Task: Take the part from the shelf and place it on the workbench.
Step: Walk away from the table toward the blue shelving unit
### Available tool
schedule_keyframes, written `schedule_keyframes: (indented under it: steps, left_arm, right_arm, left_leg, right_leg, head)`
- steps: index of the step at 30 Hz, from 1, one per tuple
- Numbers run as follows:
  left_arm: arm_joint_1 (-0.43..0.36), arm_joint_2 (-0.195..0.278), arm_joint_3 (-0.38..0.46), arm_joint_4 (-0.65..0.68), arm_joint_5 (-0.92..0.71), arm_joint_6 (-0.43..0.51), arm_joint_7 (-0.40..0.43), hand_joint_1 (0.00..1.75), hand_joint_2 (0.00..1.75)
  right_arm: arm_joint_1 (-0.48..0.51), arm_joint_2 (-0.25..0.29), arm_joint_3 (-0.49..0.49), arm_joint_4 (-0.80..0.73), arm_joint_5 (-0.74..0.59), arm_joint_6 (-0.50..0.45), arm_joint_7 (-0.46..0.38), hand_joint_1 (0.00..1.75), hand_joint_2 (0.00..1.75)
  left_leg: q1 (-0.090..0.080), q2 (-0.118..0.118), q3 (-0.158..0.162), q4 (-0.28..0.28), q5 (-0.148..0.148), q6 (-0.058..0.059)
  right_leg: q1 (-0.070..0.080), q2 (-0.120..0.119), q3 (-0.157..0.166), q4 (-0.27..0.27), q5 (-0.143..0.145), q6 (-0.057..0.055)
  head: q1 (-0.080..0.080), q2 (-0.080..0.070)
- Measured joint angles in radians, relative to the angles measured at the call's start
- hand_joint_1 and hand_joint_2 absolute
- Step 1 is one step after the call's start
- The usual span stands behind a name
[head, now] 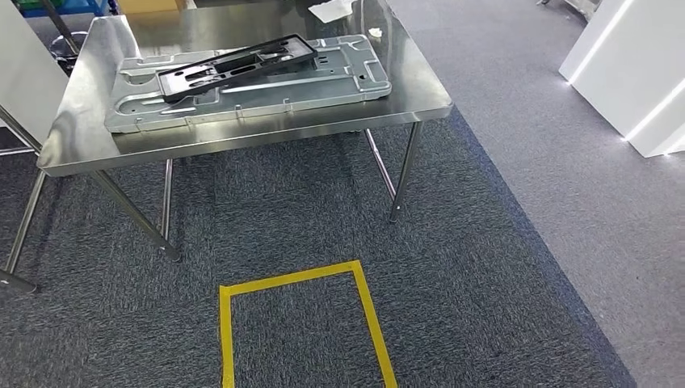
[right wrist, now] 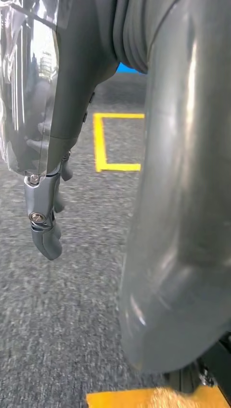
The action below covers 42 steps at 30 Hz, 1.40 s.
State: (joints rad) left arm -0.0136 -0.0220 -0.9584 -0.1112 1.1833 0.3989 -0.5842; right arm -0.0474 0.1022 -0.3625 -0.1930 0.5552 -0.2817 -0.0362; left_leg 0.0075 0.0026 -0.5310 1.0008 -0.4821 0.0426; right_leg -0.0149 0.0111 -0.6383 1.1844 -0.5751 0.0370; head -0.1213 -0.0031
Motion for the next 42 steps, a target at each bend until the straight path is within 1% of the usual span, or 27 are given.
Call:
schedule_keyframes:
  steps: [1,2,3,4,6,8,10,12,14,16,17,18,19,21,23,26,28,29,31,32,33,34,35,37,38,39,42]
  left_arm:
    - [0.001,0.001,0.004,0.008,0.001,-0.007,0.004,0.0,0.0]
    - [0.002,0.002,0.006,0.018,-0.003,-0.014,0.012,0.0,0.0]
    - [0.002,0.004,0.006,0.028,-0.01,-0.022,0.023,0.0,0.0]
    - [0.002,0.005,0.005,0.038,-0.021,-0.029,0.035,0.0,0.0]
    - [0.002,0.011,-0.005,0.051,-0.046,-0.04,0.058,0.0,0.0]
    - [0.002,0.021,-0.02,0.055,-0.066,-0.044,0.076,0.0,0.0]
    - [-0.001,0.03,-0.035,0.055,-0.08,-0.043,0.085,0.0,0.0]
    - [-0.006,0.037,-0.048,0.054,-0.091,-0.039,0.088,0.0,0.0]
    - [-0.01,0.041,-0.061,0.051,-0.1,-0.035,0.087,0.0,0.0]
    - [-0.015,0.044,-0.07,0.044,-0.105,-0.032,0.085,0.0,0.0]
    - [-0.017,0.045,-0.074,0.04,-0.106,-0.031,0.083,0.0,0.0]
    - [-0.02,0.045,-0.077,0.036,-0.109,-0.032,0.08,0.0,0.0]
    - [-0.023,0.046,-0.081,0.032,-0.111,-0.033,0.077,0.0,0.0]
    - [-0.032,0.047,-0.089,0.025,-0.116,-0.035,0.07,0.0,0.0]
    - [-0.042,0.047,-0.095,0.019,-0.119,-0.038,0.068,0.0,0.0]
    - [-0.052,0.045,-0.102,0.01,-0.123,-0.036,0.084,0.0,0.0]
    - [-0.056,0.041,-0.11,0.006,-0.125,-0.028,0.107,0.0,0.0]
    - [-0.057,0.039,-0.114,0.004,-0.126,-0.024,0.119,0.0,0.0]
    - [-0.058,0.037,-0.12,0.004,-0.127,-0.016,0.141,0.0,0.0]
    - [-0.057,0.037,-0.121,0.004,-0.127,-0.014,0.149,0.0,0.0]
    - [-0.057,0.037,-0.122,0.004,-0.124,-0.011,0.156,0.0,0.0]
    - [-0.058,0.036,-0.122,0.004,-0.121,-0.009,0.161,0.0,0.0]
    - [-0.058,0.036,-0.123,0.004,-0.116,-0.006,0.165,0.0,0.0]
    - [-0.058,0.033,-0.123,0.003,-0.104,0.001,0.169,0.0,0.0]
    - [-0.058,0.033,-0.122,0.003,-0.098,0.004,0.17,0.0,0.0]
    - [-0.058,0.032,-0.122,0.003,-0.092,0.008,0.17,0.0,0.0]
    - [-0.058,0.031,-0.118,0.003,-0.075,0.015,0.165,0.0,0.0]
  right_arm:
    - [0.001,0.002,-0.007,0.0,-0.01,0.001,-0.007,0.0,0.0]
    - [0.002,0.003,-0.015,0.0,-0.022,0.002,-0.017,0.0,0.0]
    - [0.004,0.005,-0.024,0.0,-0.034,0.004,-0.029,0.0,0.0]
    - [0.006,0.007,-0.033,0.0,-0.045,0.006,-0.042,0.0,0.0]
    - [0.008,0.01,-0.051,0.0,-0.064,0.009,-0.066,0.0,0.0]
    - [0.007,0.015,-0.069,0.0,-0.078,0.01,-0.085,0.0,0.0]
    - [0.006,0.02,-0.085,0.0,-0.086,0.008,-0.096,0.0,0.0]
    - [0.007,0.026,-0.098,0.0,-0.089,0.006,-0.099,0.0,0.0]
    - [0.006,0.03,-0.111,0.0,-0.092,0.004,-0.094,0.0,0.0]
    - [0.007,0.03,-0.123,0.0,-0.097,0.003,-0.081,0.0,0.0]
    - [0.007,0.03,-0.129,0.0,-0.1,0.003,-0.075,0.0,0.0]
    - [0.007,0.03,-0.134,0.0,-0.103,0.004,-0.067,0.0,0.0]
    - [0.008,0.03,-0.139,0.0,-0.105,0.004,-0.06,0.0,0.0]
    - [0.008,0.03,-0.145,0.0,-0.104,0.004,-0.044,0.0,0.0]
    - [0.007,0.03,-0.149,0.0,-0.097,0.008,-0.032,0.0,0.0]
    - [0.008,0.027,-0.15,0.0,-0.084,0.015,-0.034,0.0,0.0]
    - [0.009,0.023,-0.15,0.0,-0.077,0.02,-0.048,0.0,0.0]
    - [0.009,0.021,-0.15,0.0,-0.072,0.023,-0.055,0.0,0.0]
    - [0.008,0.019,-0.15,0.0,-0.063,0.029,-0.067,0.0,0.0]
    - [0.008,0.017,-0.15,0.0,-0.058,0.031,-0.07,0.0,0.0]
    - [0.008,0.016,-0.15,0.0,-0.053,0.032,-0.072,0.0,0.0]
    - [0.009,0.015,-0.149,0.0,-0.045,0.033,-0.072,0.0,0.0]
    - [0.009,0.014,-0.148,0.0,-0.037,0.034,-0.072,0.0,0.0]
    - [0.007,0.011,-0.144,0.0,-0.018,0.035,-0.074,0.0,0.0]
    - [0.005,0.01,-0.141,0.0,-0.01,0.035,-0.075,0.0,0.0]
    - [0.004,0.01,-0.138,0.0,-0.003,0.035,-0.075,0.0,0.0]
    - [0.003,0.01,-0.129,0.0,0.016,0.035,-0.074,0.0,0.0]
  left_leg:
    - [-0.001,0.005,-0.001,0.0,0.0,0.001]
    - [-0.002,0.01,-0.001,0.001,-0.001,0.001]
    - [-0.003,0.013,-0.001,0.001,-0.001,0.001]
    - [-0.004,0.016,0.0,0.002,-0.002,0.0]
    - [-0.006,0.021,0.004,0.003,-0.006,-0.004]
    - [-0.01,0.026,0.006,0.005,-0.009,-0.013]
    - [-0.011,0.031,0.008,0.004,-0.01,-0.024]
    - [-0.01,0.029,0.005,0.015,-0.021,-0.035]
    - [-0.006,0.016,-0.024,0.087,-0.07,-0.045]
    - [-0.002,0.008,-0.083,0.222,-0.137,-0.052]
    - [0.0,0.007,-0.106,0.274,-0.154,-0.055]
    - [0.001,0.007,-0.114,0.294,-0.151,-0.057]
    - [0.003,0.007,-0.102,0.27,-0.127,-0.058]
    - [0.007,-0.001,-0.039,0.136,-0.055,-0.056]
    - [0.006,-0.015,0.008,0.03,-0.02,-0.049]
    - [0.003,-0.014,0.01,0.011,-0.018,-0.033]
    - [0.006,-0.006,0.012,0.004,-0.011,-0.017]
    - [0.007,-0.001,0.012,0.0,-0.008,-0.01]
    - [0.005,0.008,0.009,0.001,-0.007,-0.005]
    - [0.004,0.013,0.008,0.001,-0.007,-0.004]
    - [0.004,0.016,0.008,0.002,-0.007,-0.005]
    - [0.003,0.019,0.008,0.002,-0.008,-0.005]
    - [0.003,0.022,0.01,0.002,-0.009,-0.007]
    - [0.001,0.027,0.015,0.004,-0.013,-0.014]
    - [-0.001,0.029,0.016,0.005,-0.016,-0.019]
    - [-0.003,0.032,0.016,0.005,-0.017,-0.024]
    - [-0.004,0.038,0.018,0.006,-0.022,-0.039]
  right_leg:
    - [0.0,-0.001,-0.03,0.064,-0.025,0.002]
    - [-0.001,-0.002,-0.05,0.104,-0.035,0.003]
    - [-0.001,-0.003,-0.05,0.107,-0.024,0.003]
    - [0.0,-0.006,-0.03,0.068,0.004,0.001]
    - [0.003,-0.021,0.044,-0.075,0.069,-0.009]
    - [0.009,-0.031,0.087,-0.165,0.095,-0.02]
    - [0.012,-0.027,0.088,-0.177,0.096,-0.029]
    - [0.007,-0.021,0.09,-0.183,0.101,-0.039]
    - [0.003,-0.018,0.091,-0.189,0.105,-0.05]
    - [0.004,-0.012,0.089,-0.188,0.106,-0.055]
    - [0.004,-0.008,0.089,-0.188,0.106,-0.055]
    - [0.005,-0.003,0.089,-0.187,0.106,-0.055]
    - [0.005,0.002,0.09,-0.186,0.106,-0.055]
    - [0.004,0.013,0.092,-0.181,0.103,-0.051]
    - [0.007,0.021,0.089,-0.175,0.102,-0.04]
    - [0.007,0.029,0.082,-0.173,0.106,-0.022]
    - [0.005,0.021,0.069,-0.146,0.085,-0.012]
    - [0.004,0.013,0.05,-0.104,0.058,-0.008]
    - [0.001,0.002,-0.014,0.029,-0.007,-0.001]
    - [0.0,0.0,-0.043,0.087,-0.026,0.001]
    - [0.0,-0.001,-0.057,0.115,-0.027,0.003]
    - [0.0,-0.003,-0.051,0.103,-0.008,0.003]
    - [0.0,-0.007,-0.025,0.05,0.026,0.001]
    - [0.003,-0.024,0.047,-0.094,0.087,-0.007]
    - [0.006,-0.03,0.07,-0.144,0.102,-0.012]
    - [0.009,-0.033,0.08,-0.168,0.105,-0.017]
    - [0.009,-0.024,0.079,-0.176,0.107,-0.033]
  head:
    - [0.0,0.0]
    - [0.0,0.0]
    - [0.0,0.0]
    - [0.0,0.0]
    - [0.0,0.0]
    - [0.0,0.0]
    - [0.0,0.0]
    - [0.0,0.0]
    - [0.0,0.0]
    - [0.0,0.0]
    - [0.0,0.0]
    - [0.0,0.0]
    - [0.0,0.0]
    - [0.0,0.0]
    - [0.0,0.0]
    - [0.0,0.0]
    - [0.0,0.0]
    - [0.0,0.0]
    - [0.0,0.0]
    - [0.0,0.0]
    - [0.0,0.0]
    - [0.0,0.0]
    - [0.0,0.0]
    - [0.0,0.0]
    - [0.0,0.0]
    - [0.0,0.0]
    - [0.0,0.0]
